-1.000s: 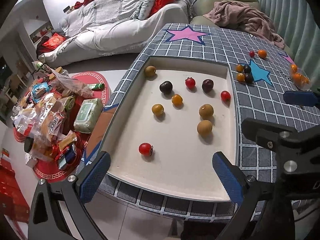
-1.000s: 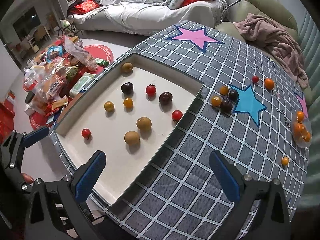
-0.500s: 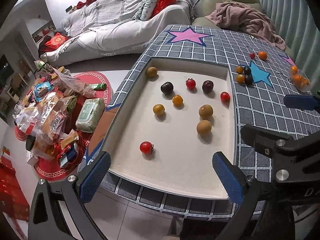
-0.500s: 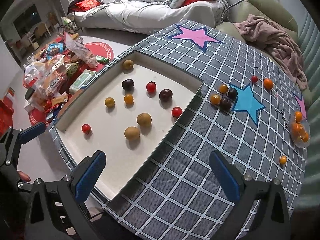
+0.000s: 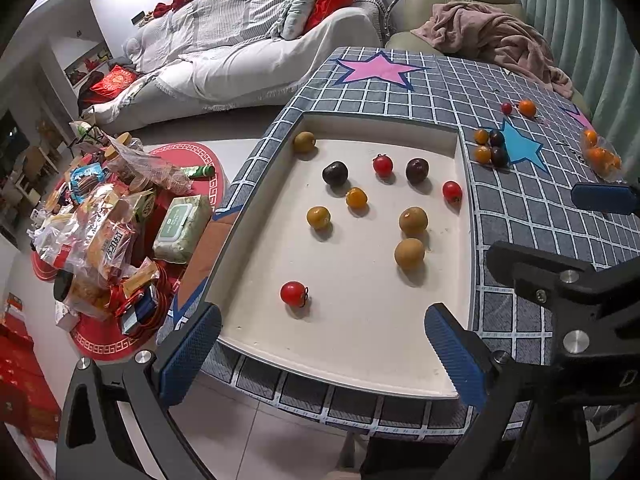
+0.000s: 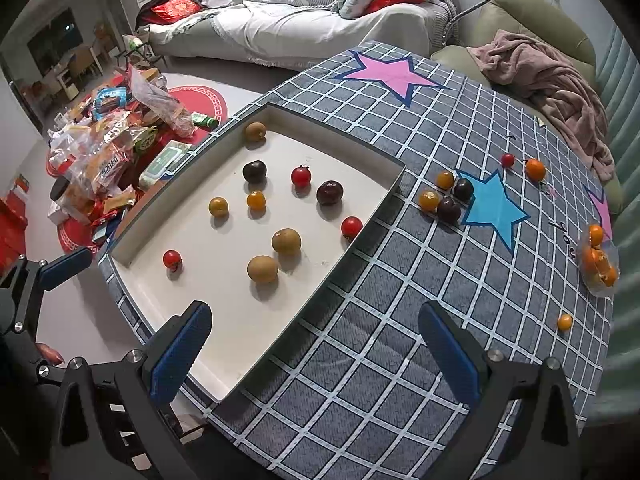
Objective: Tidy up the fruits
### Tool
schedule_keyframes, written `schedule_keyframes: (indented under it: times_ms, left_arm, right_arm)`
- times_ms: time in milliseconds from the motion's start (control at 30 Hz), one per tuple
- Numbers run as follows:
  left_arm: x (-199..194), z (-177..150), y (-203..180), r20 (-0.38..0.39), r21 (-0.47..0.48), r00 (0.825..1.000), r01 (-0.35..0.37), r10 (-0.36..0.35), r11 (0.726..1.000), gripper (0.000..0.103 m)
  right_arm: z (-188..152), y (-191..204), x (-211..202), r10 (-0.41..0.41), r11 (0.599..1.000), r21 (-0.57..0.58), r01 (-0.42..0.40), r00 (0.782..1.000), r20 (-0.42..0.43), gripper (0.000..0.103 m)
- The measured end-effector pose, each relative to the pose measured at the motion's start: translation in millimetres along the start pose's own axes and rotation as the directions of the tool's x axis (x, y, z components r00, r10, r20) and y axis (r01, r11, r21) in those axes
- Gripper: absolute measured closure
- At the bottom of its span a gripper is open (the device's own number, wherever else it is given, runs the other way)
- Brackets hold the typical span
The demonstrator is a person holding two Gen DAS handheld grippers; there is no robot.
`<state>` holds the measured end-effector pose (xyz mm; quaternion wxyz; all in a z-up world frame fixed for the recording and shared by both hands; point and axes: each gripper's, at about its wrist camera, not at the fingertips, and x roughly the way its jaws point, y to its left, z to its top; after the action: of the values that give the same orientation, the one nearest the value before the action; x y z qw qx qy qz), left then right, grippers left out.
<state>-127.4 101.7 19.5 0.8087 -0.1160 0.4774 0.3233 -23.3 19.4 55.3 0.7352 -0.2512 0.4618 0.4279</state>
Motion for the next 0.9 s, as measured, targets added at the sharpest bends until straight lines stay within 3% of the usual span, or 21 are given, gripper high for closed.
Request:
schedule_keyframes:
  times_ms: [900]
  left_arm:
    - [5.0, 0.4, 0.4, -0.009, 0.007, 1.000, 0.000, 0.000, 1.000, 0.001]
  right_arm:
    - [3.6, 2.7, 5.2, 0.010, 1.000, -0.008, -0.010, 1.000, -0.007, 0.000]
